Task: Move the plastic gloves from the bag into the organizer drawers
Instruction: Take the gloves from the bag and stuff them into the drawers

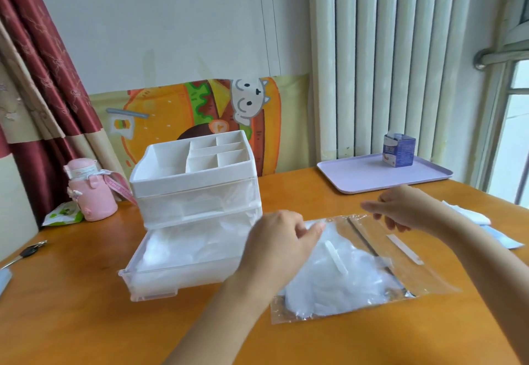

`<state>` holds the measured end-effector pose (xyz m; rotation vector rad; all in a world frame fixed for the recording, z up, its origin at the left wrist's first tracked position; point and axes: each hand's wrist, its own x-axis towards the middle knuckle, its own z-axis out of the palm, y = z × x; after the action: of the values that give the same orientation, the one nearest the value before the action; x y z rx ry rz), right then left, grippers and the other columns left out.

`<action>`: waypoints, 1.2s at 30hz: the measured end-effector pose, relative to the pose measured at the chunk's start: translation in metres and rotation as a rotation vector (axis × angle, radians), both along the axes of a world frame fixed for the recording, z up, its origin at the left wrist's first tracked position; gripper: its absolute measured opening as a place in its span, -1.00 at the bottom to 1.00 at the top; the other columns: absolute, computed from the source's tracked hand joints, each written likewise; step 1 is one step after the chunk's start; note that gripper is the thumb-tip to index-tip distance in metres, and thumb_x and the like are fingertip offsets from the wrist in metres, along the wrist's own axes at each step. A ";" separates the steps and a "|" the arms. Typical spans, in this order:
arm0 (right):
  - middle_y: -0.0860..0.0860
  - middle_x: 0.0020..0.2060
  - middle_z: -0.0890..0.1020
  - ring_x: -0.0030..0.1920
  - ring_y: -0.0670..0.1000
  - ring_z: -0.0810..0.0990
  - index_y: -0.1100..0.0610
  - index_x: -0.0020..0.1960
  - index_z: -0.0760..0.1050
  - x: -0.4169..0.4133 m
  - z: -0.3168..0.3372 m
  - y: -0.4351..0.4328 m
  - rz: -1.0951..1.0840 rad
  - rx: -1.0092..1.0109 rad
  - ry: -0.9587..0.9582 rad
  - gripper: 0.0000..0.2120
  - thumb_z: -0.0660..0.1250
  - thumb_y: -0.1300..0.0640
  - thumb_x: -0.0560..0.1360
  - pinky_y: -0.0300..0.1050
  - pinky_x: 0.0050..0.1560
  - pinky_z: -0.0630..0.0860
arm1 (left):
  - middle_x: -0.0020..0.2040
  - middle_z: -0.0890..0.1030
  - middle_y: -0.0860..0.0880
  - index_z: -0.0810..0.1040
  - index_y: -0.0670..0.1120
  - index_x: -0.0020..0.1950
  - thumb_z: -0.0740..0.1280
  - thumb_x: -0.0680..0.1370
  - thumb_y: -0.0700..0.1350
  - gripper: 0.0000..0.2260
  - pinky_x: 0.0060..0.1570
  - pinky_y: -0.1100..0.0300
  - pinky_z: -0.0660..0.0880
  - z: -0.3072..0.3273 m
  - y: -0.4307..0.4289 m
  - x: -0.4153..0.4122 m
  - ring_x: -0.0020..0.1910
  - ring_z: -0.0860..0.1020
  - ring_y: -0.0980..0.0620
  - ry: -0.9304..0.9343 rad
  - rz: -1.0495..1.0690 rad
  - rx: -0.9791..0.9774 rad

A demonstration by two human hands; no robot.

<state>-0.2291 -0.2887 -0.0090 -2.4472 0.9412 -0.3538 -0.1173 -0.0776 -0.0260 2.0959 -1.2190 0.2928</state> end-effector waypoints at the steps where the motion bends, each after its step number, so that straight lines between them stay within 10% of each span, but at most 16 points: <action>1: -0.02 -0.45 0.61 -0.50 -0.10 0.52 0.17 -0.25 0.54 -0.005 -0.007 -0.010 -0.007 0.031 0.048 -0.65 0.31 -0.09 0.53 -0.28 -0.44 0.41 | -0.25 0.59 0.03 0.54 -0.08 -0.27 0.30 0.53 0.19 -0.64 -0.06 0.10 0.49 -0.007 -0.011 -0.005 -0.17 0.54 0.06 0.048 -0.040 0.025; 6: 0.06 -0.20 0.67 -0.25 0.04 0.63 0.08 -0.15 0.57 -0.020 -0.053 -0.042 0.017 0.129 0.188 -0.97 0.41 0.17 0.45 -0.20 -0.23 0.56 | 0.24 0.41 0.15 0.44 0.03 0.20 0.28 0.56 0.12 -0.72 0.11 0.26 0.35 -0.040 -0.048 -0.016 0.19 0.44 0.14 0.153 -0.137 0.242; 11: -0.18 -0.10 0.59 -0.12 -0.08 0.59 -0.05 0.03 0.59 -0.023 -0.068 -0.051 0.193 0.192 0.176 -0.79 0.41 0.17 0.45 -0.29 -0.15 0.52 | 0.57 0.06 0.02 0.08 0.02 0.56 0.22 0.58 0.16 -0.38 0.48 0.09 0.05 -0.072 -0.073 -0.008 0.53 0.07 0.03 0.196 -0.083 0.494; 20: -0.17 -0.33 0.53 -0.37 -0.16 0.42 -0.08 -0.28 0.50 -0.010 -0.079 -0.051 0.264 0.038 0.214 -0.79 0.34 0.18 0.48 -0.37 -0.41 0.30 | 0.59 -0.16 0.01 -0.12 0.07 0.59 0.00 0.57 0.33 -0.32 0.47 -0.11 -0.29 -0.109 -0.079 0.002 0.55 -0.23 -0.01 0.164 0.043 0.655; 24: -0.08 -0.25 0.56 -0.31 -0.10 0.45 0.04 -0.13 0.55 -0.010 -0.080 -0.047 0.209 0.043 0.212 -0.82 0.21 0.24 0.50 -0.30 -0.36 0.35 | 0.59 -0.16 0.02 -0.10 0.07 0.59 0.00 0.57 0.33 -0.32 0.48 -0.11 -0.29 -0.110 -0.079 0.002 0.55 -0.22 0.00 0.164 0.045 0.643; 32: 0.24 -0.10 0.64 -0.13 0.10 0.59 0.27 -0.22 0.40 -0.013 -0.051 -0.044 -0.206 0.800 -0.495 -0.81 0.18 0.36 0.57 -0.06 0.04 0.57 | 0.59 -0.14 0.02 -0.08 0.07 0.59 0.01 0.57 0.33 -0.33 0.47 -0.09 -0.29 -0.109 -0.076 0.003 0.56 -0.21 0.01 0.188 0.044 0.609; 36: 0.17 -0.25 0.56 -0.21 0.13 0.56 0.23 -0.25 0.37 -0.033 -0.033 -0.045 -0.104 0.996 -0.962 -0.76 0.13 0.37 0.58 -0.10 -0.17 0.55 | 0.59 -0.06 0.01 -0.01 0.03 0.59 0.06 0.58 0.30 -0.33 0.48 -0.04 -0.25 -0.107 -0.076 0.001 0.56 -0.14 0.02 0.224 0.021 0.563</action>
<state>-0.2617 -0.3337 -0.0424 -1.0993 0.5661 -0.7666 -0.1163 -0.1536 -0.1331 2.5274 -1.2404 -0.3098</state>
